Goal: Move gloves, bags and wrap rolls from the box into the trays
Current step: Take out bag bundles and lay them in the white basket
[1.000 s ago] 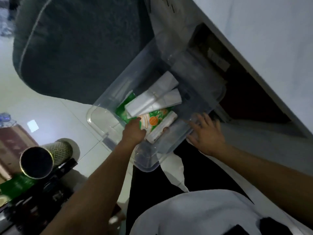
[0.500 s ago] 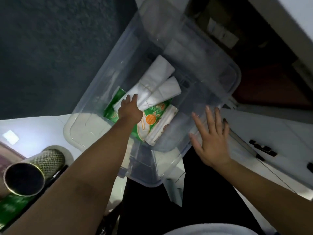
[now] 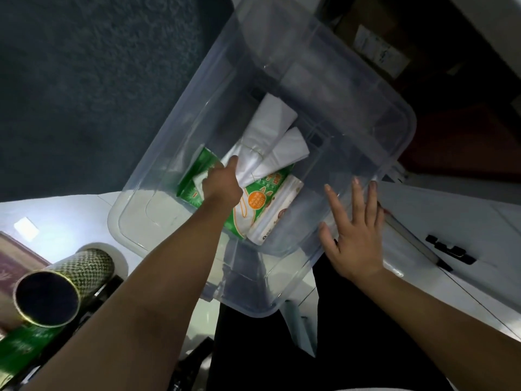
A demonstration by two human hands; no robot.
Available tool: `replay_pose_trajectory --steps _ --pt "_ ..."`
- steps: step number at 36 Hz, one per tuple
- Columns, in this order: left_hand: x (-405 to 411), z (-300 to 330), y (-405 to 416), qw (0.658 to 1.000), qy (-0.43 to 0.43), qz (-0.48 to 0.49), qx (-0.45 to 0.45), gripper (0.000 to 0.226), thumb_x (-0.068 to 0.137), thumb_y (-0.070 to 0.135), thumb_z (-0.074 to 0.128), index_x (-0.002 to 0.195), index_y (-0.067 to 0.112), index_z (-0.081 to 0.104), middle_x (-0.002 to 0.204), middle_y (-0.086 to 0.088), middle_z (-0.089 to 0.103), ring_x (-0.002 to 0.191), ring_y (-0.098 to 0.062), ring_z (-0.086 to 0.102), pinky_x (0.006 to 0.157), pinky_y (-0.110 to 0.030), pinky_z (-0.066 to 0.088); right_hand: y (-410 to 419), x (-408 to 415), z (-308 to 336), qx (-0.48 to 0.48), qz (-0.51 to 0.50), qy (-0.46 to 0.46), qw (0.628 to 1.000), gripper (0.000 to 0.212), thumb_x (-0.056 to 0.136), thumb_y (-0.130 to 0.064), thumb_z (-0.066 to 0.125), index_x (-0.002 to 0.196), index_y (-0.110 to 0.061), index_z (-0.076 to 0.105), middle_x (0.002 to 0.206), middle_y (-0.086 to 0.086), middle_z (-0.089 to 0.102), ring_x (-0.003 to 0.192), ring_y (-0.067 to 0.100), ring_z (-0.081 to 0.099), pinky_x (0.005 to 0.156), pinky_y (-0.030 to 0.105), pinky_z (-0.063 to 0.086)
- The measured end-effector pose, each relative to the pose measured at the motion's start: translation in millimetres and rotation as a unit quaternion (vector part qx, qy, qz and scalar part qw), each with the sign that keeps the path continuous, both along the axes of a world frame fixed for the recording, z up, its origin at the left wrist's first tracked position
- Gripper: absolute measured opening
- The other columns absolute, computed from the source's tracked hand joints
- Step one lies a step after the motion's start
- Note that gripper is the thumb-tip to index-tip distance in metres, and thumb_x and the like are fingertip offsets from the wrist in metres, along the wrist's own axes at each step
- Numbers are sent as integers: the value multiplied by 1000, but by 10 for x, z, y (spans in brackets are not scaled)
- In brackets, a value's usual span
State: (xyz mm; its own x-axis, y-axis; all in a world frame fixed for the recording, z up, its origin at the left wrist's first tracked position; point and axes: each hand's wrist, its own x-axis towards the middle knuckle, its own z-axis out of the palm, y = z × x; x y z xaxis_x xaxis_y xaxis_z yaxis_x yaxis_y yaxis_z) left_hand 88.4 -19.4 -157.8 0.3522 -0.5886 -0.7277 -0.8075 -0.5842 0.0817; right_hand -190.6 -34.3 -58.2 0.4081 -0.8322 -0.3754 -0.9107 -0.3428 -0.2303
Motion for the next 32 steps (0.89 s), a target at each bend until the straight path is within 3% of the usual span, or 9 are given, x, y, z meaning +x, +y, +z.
replay_pose_trajectory --steps 7,12,17,21,24,27,32 --pt "-286 79 173 998 1 45 -38 65 92 12 58 150 26 34 123 -16 55 112 -33 57 84 -41 49 1 18 43 21 -10 -7 1000 70 90 -48 40 155 -37 16 166 7 0 151 32 -12 112 64 18" --pt "-304 53 203 994 -95 -18 -57 44 86 10 62 129 14 54 144 -16 40 135 -32 36 89 -42 47 5 7 40 18 -9 -15 1000 70 91 -48 39 155 -37 16 166 7 1 151 32 -11 112 64 21" --pt "-285 -64 174 990 -117 -74 -23 61 90 9 56 147 6 36 137 -17 48 124 -32 48 90 -41 48 11 6 3 13 -4 -23 1000 70 90 -49 39 155 -36 17 166 6 0 151 33 -10 112 63 22" --pt "-345 -73 141 987 -142 -77 -20 56 91 7 53 145 5 37 132 -16 52 122 -31 49 86 -40 49 15 7 -9 6 -7 -31 999 69 90 -48 40 155 -35 20 166 7 1 151 33 -10 112 64 22" --pt "-358 -47 93 990 -135 -50 -8 50 92 4 52 141 8 43 129 -16 54 118 -32 53 81 -39 50 16 -1 -19 3 -2 -35 999 69 90 -48 40 155 -34 22 166 6 1 151 33 -10 112 63 21" --pt "-278 15 20 995 -103 5 -6 38 89 1 53 124 14 58 120 -14 60 108 -32 60 79 -37 50 12 -21 -18 3 9 -30 1000 68 91 -50 39 155 -35 21 166 5 -1 151 33 -12 112 61 19" --pt "-21 364 -70 986 12 165 -6 31 87 8 59 115 17 69 117 -12 70 108 -34 65 83 -34 52 -38 -29 114 47 32 27 998 66 93 -62 28 154 -41 14 166 0 -11 148 29 -24 115 60 17"
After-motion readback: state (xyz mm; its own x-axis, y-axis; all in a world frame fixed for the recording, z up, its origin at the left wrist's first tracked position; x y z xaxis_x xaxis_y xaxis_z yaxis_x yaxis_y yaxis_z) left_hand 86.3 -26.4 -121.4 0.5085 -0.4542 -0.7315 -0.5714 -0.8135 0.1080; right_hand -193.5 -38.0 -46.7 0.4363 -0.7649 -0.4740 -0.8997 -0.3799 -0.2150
